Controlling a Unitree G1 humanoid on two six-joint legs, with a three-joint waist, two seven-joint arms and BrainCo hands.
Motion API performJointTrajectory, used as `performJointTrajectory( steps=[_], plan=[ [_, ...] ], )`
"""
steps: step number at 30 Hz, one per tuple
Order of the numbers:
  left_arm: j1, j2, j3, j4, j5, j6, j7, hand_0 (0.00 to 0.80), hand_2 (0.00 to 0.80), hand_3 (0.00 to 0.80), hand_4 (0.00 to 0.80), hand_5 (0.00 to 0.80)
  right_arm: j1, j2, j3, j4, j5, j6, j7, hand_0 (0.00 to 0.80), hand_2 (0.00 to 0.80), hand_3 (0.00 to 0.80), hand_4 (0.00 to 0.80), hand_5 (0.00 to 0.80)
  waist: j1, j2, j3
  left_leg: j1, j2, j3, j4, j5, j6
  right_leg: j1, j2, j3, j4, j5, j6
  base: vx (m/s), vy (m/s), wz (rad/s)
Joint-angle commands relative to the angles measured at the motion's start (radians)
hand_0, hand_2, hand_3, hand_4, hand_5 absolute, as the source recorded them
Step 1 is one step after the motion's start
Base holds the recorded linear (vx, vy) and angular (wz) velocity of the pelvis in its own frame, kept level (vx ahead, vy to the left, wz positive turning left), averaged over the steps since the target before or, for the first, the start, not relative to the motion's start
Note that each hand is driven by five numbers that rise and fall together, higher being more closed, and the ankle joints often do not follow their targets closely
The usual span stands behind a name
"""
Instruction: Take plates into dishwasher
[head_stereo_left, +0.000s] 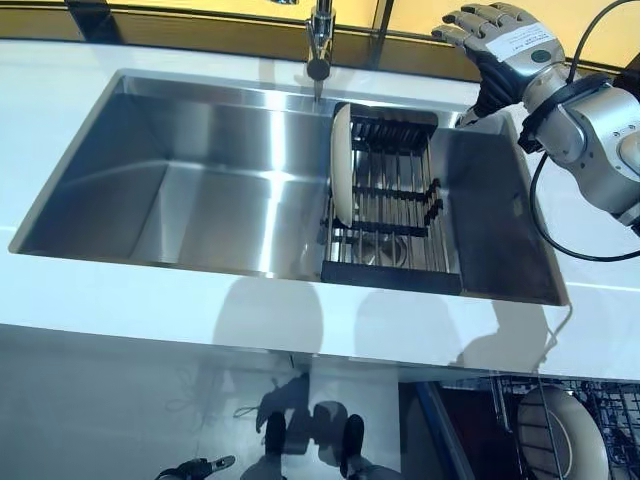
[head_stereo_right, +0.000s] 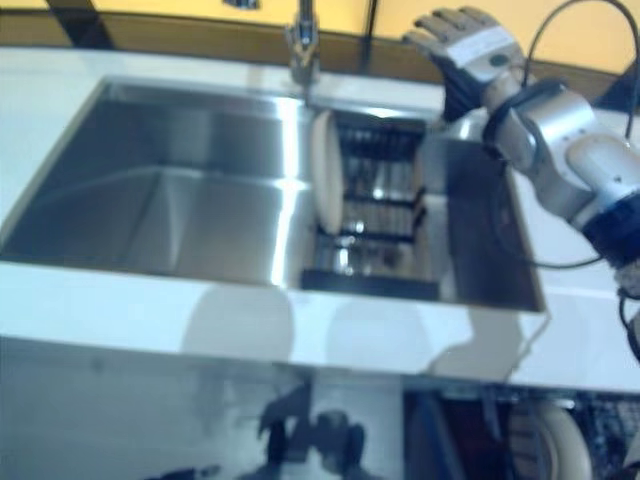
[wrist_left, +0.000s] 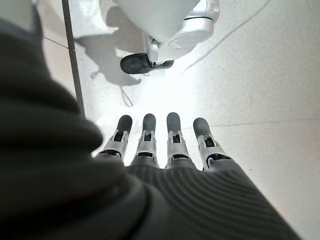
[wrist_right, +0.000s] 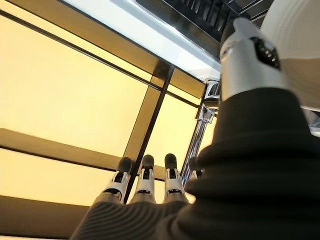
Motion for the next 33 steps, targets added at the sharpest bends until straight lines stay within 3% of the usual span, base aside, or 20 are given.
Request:
performJointTrajectory(
  steps=[1,16,27,33],
  plan=[
    [-0.029,0.029,-0.05,0.0,-0.036,-0.009,0.015,0.0,0.0,0.0,0.0,0.0,-0.166,-0.019,0.052,0.031,-0.031,0.033,-0.046,0.0,0.0,0.0,0.0,0.0,0.022,-0.006,0.023,-0.029,-0.024,0.022,-0.014,-0.019,0.024,0.004,0.024,0.01,0.009,-0.047,0.051,0.0,0.0,0.0],
    [-0.042,0.018,-0.022,0.013,-0.032,-0.007,0.028,0.0,0.0,0.0,0.0,0.0,-0.17,0.035,0.036,-0.095,-0.077,0.028,0.017,0.0,0.0,0.0,0.0,0.0,0.031,-0.026,0.02,-0.017,-0.024,0.016,-0.014,-0.027,0.021,0.016,0.02,0.0,0.008,-0.053,0.053,0.001,0.0,0.0],
    [-0.032,0.016,-0.003,0.028,-0.018,-0.016,0.028,0.0,0.0,0.0,0.0,0.0,-0.173,0.037,0.029,-0.233,-0.132,-0.077,-0.003,0.0,0.0,0.0,0.0,0.0,0.038,-0.043,0.0,0.0,-0.023,0.01,-0.014,-0.037,0.019,0.04,0.022,-0.011,-0.001,-0.059,0.055,0.005,-0.001,0.06],
    [-0.017,0.02,0.011,0.031,-0.012,-0.019,0.027,0.0,0.0,0.0,0.0,0.0,-0.173,0.009,0.042,-0.309,-0.243,-0.161,0.08,0.0,0.0,0.0,0.0,0.0,0.039,-0.053,-0.016,0.01,-0.021,0.009,-0.014,-0.043,0.017,0.051,0.024,-0.016,-0.001,-0.063,0.057,0.0,0.0,0.0]
  ],
)
